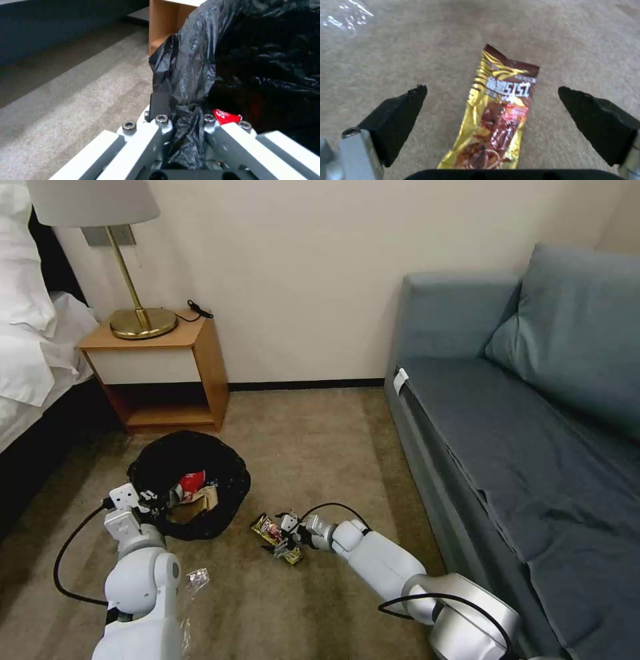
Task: Pick up the trash bin, then pick up the garbage on the floor and place it into the trash bin.
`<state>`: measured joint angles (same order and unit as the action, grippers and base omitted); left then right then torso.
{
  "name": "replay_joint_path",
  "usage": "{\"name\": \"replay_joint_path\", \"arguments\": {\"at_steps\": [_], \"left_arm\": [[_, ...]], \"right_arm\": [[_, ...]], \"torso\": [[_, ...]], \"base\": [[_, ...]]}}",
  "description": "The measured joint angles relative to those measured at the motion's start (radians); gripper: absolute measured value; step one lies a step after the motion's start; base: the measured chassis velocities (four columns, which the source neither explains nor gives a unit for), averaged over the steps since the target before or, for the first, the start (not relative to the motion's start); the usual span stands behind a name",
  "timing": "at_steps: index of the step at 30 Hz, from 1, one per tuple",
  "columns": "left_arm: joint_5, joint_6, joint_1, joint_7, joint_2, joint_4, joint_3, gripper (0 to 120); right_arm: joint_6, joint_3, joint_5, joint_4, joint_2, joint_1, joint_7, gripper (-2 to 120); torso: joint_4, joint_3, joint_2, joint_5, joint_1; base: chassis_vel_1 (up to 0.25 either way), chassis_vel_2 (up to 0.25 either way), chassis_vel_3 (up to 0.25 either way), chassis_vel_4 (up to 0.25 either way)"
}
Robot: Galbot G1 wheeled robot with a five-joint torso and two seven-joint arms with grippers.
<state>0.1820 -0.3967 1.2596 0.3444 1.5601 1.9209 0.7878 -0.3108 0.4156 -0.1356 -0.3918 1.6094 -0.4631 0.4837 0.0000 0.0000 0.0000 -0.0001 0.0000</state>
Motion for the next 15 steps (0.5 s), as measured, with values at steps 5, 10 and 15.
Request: {"name": "replay_joint_path", "arguments": {"at_steps": [5,10,15], "left_arm": [[0.000,0.000,0.002,0.000,0.000,0.004,0.001,2],[-0.002,-0.001,0.009,0.001,0.000,0.010,0.001,2],[-0.002,-0.003,0.009,0.001,0.000,0.011,0.001,2]], "right_arm": [[0.002,-0.009,0.007,0.021,0.000,-0.004,-0.010,100],[-0.001,-0.027,0.014,0.045,0.000,-0.010,-0.007,100],[0.002,-0.026,0.008,0.018,0.000,-0.006,0.009,100]], "torso": [[0.0001,0.000,0.000,0.0001,0.000],[-0.0002,0.000,0.000,0.0001,0.000],[0.0000,0.000,0.000,0.0001,0.000]], "base": [[0.000,0.000,0.000,0.000],[0.000,0.000,0.000,0.000],[0.000,0.000,0.000,0.000]]}}
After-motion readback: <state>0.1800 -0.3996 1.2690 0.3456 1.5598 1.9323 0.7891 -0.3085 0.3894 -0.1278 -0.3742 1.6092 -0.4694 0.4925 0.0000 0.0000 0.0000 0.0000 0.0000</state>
